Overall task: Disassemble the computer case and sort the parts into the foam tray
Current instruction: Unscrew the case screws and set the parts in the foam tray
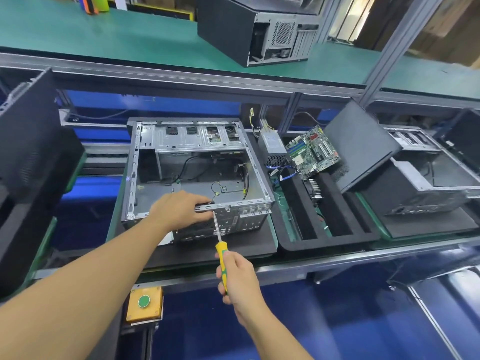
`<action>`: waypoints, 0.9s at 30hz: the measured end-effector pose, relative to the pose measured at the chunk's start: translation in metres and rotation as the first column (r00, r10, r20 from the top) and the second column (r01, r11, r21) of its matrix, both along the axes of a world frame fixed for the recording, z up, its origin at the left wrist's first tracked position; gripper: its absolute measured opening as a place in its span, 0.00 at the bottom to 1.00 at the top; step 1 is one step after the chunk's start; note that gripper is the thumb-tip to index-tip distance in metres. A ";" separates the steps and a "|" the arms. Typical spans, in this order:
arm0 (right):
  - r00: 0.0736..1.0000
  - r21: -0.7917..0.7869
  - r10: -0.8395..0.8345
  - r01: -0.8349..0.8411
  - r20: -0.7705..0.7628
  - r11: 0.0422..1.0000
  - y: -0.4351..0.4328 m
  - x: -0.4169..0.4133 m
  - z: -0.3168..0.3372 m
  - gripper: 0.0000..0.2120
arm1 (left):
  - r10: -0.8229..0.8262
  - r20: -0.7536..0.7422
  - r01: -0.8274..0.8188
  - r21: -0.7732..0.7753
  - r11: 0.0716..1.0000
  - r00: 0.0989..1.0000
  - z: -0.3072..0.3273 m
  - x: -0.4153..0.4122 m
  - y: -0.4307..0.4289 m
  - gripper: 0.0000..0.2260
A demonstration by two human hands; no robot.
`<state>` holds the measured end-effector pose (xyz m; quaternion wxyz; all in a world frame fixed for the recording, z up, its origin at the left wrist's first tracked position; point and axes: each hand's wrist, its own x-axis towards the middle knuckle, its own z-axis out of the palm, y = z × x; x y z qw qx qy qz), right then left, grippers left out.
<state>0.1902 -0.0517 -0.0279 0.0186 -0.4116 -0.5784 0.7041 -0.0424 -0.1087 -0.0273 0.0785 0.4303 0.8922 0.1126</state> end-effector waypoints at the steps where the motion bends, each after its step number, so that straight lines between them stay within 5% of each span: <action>1: 1.000 0.000 -0.001 0.001 0.000 1.000 0.000 0.000 -0.001 0.13 | -0.004 0.000 0.004 -0.002 1.000 1.000 -0.001 -0.001 0.000 0.25; 6: 1.000 -0.029 -0.020 0.021 0.022 0.999 0.001 -0.001 -0.002 0.14 | 0.013 -0.010 -0.013 -0.005 1.000 1.000 -0.004 -0.001 0.000 0.28; 10: 0.998 -0.275 -0.067 0.061 -0.013 0.959 0.006 0.001 -0.002 0.14 | 0.017 -0.012 -0.017 -0.013 1.000 1.000 -0.005 -0.002 0.000 0.27; 15: 0.978 -0.749 -0.182 0.042 -0.106 0.661 0.015 0.001 0.005 0.15 | 0.017 -0.047 -0.018 -0.036 0.999 0.999 -0.005 -0.001 0.001 0.27; 20: 0.977 -0.782 -0.169 0.002 -0.133 0.623 0.017 -0.001 0.005 0.16 | -0.012 -0.044 0.008 -0.091 0.996 0.999 -0.003 -0.001 0.001 0.26; 24: 0.955 -0.897 -0.219 -0.088 -0.200 0.433 0.026 -0.003 -0.001 0.13 | -0.027 -0.064 0.021 -0.087 0.996 0.998 -0.004 -0.002 0.001 0.24; 27: 0.972 -0.809 -0.153 -0.054 -0.177 0.585 0.025 -0.004 -0.006 0.13 | -0.038 -0.075 0.032 -0.089 0.996 0.996 -0.005 -0.002 0.001 0.24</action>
